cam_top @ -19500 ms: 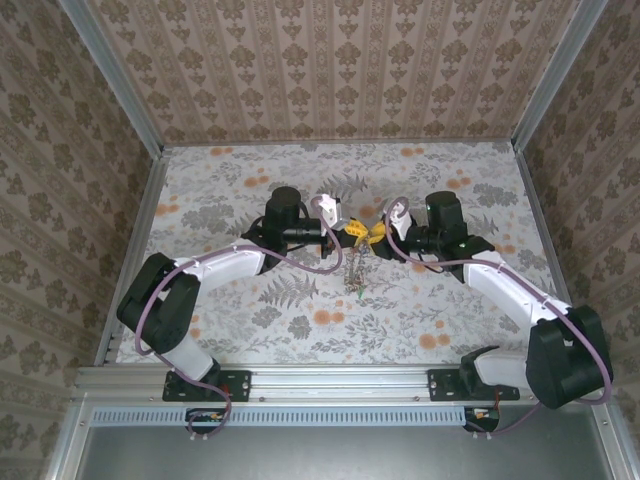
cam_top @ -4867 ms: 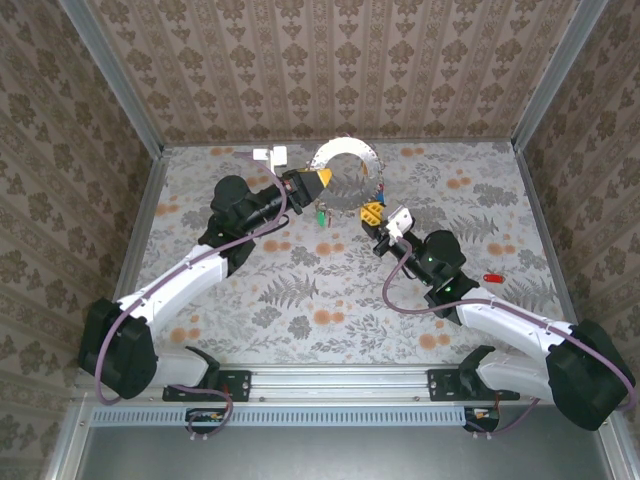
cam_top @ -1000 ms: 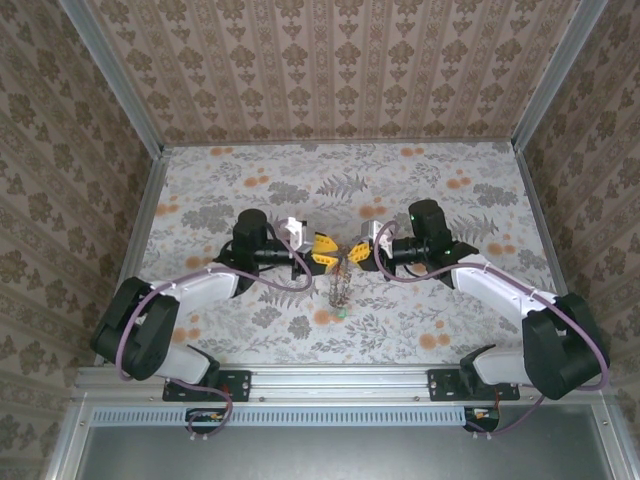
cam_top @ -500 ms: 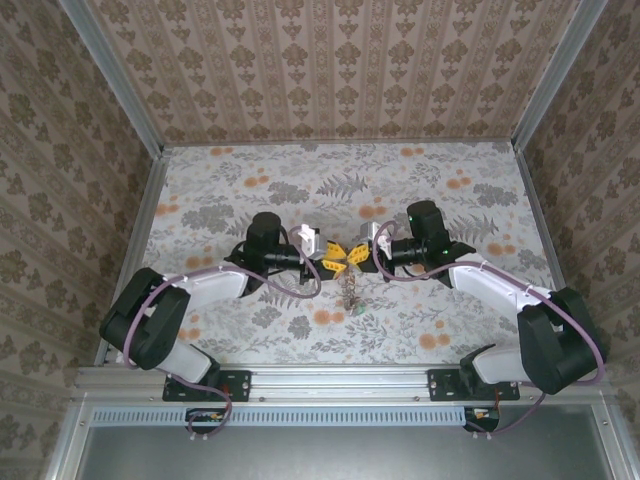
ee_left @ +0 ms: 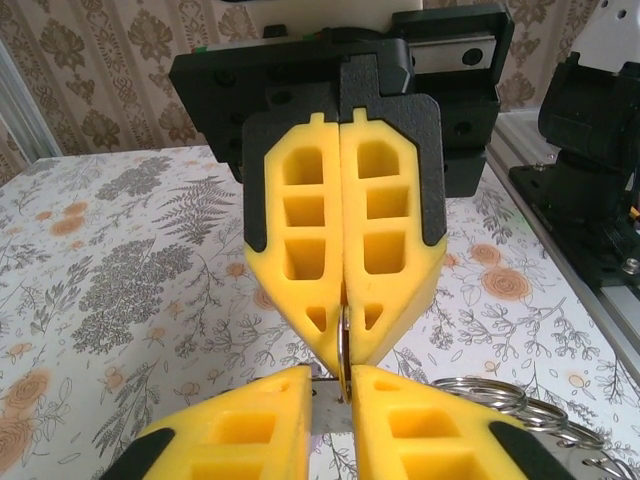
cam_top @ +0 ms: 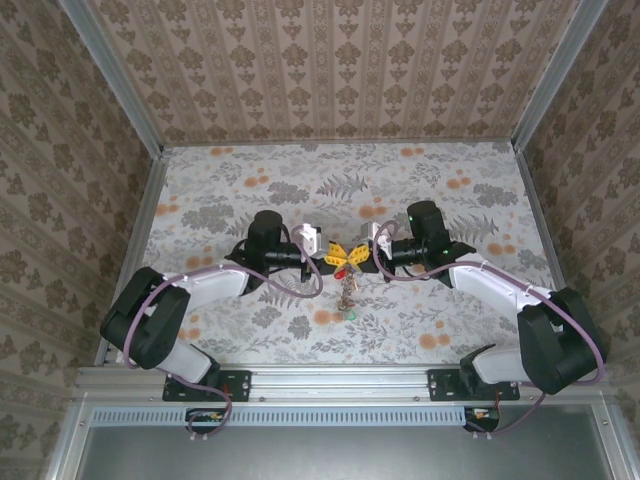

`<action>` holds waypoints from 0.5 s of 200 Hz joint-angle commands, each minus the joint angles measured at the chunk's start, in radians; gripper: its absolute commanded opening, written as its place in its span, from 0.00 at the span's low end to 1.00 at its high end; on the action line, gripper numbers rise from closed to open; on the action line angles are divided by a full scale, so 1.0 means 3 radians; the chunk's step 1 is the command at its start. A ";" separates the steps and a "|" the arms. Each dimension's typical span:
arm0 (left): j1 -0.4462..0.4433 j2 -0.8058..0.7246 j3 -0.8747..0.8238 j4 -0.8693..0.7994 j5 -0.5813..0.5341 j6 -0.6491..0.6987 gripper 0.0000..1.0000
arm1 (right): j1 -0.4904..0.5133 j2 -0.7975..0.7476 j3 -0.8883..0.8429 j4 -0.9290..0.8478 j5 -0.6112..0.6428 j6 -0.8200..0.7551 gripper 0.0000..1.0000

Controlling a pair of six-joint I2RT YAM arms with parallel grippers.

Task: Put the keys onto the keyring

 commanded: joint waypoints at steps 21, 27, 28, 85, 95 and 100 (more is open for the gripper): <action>-0.0051 0.0045 0.0219 -0.0305 0.0042 0.0256 0.13 | 0.0020 -0.0014 0.0081 0.0058 -0.0145 -0.0007 0.03; -0.0061 0.0051 0.0243 -0.0368 0.0044 0.0288 0.12 | 0.0015 -0.0013 0.0085 0.0059 -0.0145 0.0000 0.03; -0.0061 0.0052 0.0247 -0.0379 0.0042 0.0293 0.12 | 0.0015 -0.0012 0.0086 0.0059 -0.0145 0.0000 0.03; -0.0088 0.0010 0.0303 -0.0575 -0.0026 0.0452 0.00 | 0.0020 -0.0023 0.0102 -0.0109 -0.0044 -0.0056 0.12; -0.0084 -0.0008 0.0285 -0.0562 -0.0053 0.0452 0.00 | 0.0018 -0.0048 0.0102 -0.0199 0.0035 -0.0120 0.14; -0.0078 -0.0017 0.0275 -0.0551 -0.0060 0.0450 0.00 | 0.0016 -0.0062 0.0102 -0.0253 0.0076 -0.0158 0.15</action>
